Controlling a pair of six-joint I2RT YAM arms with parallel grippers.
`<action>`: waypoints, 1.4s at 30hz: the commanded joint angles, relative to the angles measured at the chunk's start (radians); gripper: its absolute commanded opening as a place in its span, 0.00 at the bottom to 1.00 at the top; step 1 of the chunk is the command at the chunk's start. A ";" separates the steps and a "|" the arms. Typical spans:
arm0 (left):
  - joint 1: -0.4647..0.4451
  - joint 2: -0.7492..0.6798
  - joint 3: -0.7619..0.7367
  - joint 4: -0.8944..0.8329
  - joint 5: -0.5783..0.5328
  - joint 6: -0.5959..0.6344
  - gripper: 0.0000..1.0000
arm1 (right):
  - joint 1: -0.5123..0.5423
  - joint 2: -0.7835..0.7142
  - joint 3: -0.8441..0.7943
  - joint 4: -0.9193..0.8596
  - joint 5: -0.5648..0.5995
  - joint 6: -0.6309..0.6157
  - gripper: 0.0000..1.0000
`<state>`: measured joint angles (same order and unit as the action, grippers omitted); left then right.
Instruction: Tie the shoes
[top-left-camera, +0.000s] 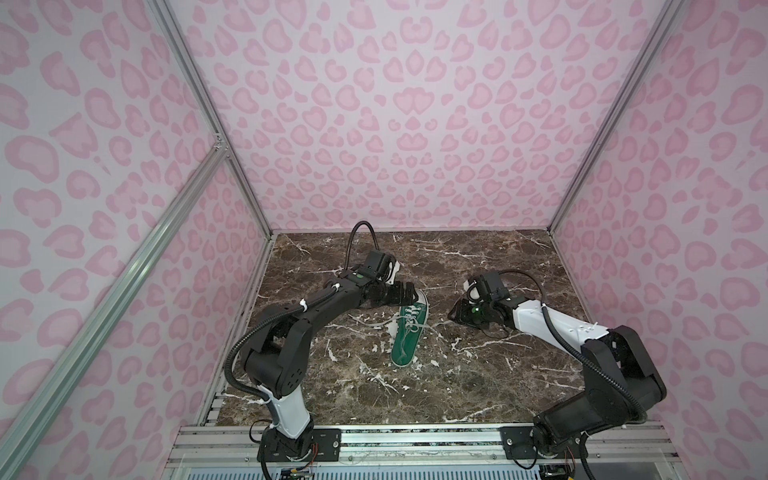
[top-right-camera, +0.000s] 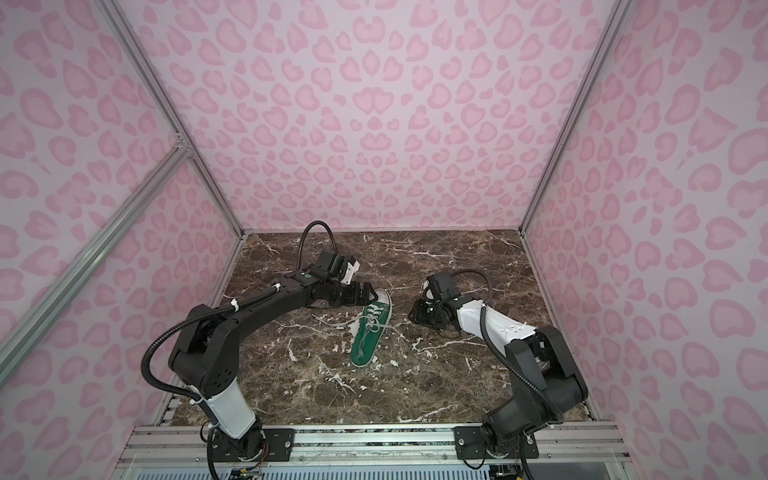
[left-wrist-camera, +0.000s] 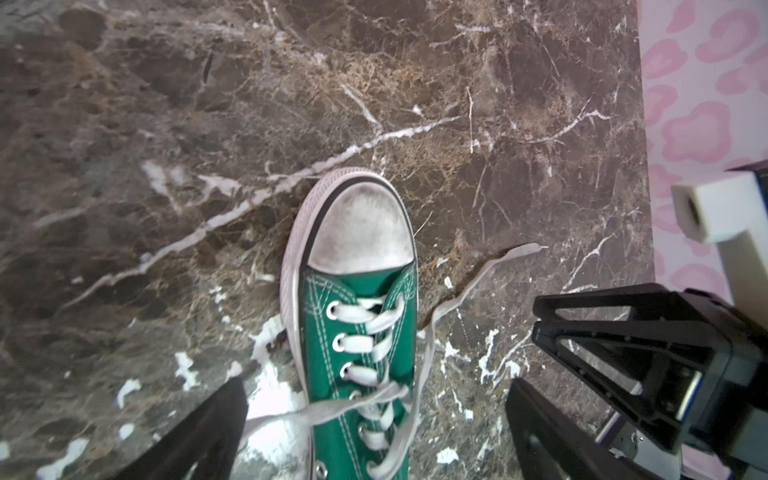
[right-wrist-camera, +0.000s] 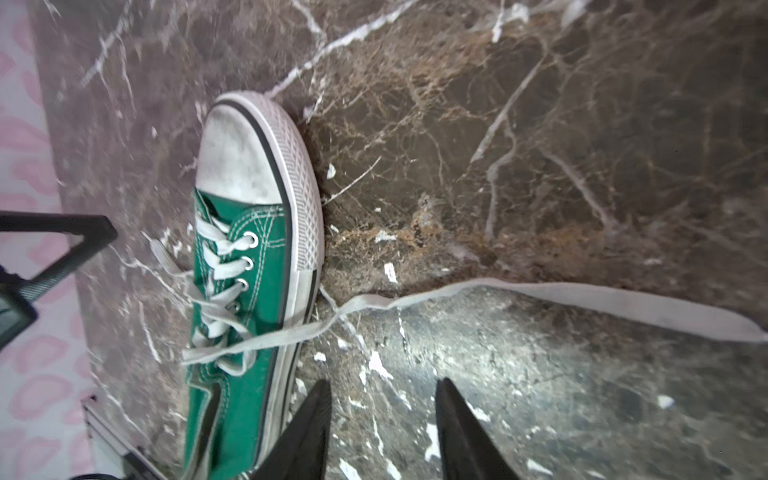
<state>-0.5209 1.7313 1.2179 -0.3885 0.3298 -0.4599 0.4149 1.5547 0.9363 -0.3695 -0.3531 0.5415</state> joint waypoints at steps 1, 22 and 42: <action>0.001 -0.076 -0.055 -0.044 -0.047 -0.008 0.99 | 0.013 0.022 0.056 -0.194 0.170 -0.222 0.44; -0.002 -0.296 -0.322 -0.042 -0.061 -0.069 0.98 | 0.007 0.259 0.289 -0.483 0.460 -0.563 0.60; -0.004 -0.299 -0.336 -0.029 -0.059 -0.083 0.98 | -0.094 0.372 0.380 -0.503 0.300 -0.683 0.44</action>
<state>-0.5247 1.4429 0.8860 -0.4389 0.2726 -0.5385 0.3218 1.9186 1.3239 -0.8490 -0.0574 -0.1272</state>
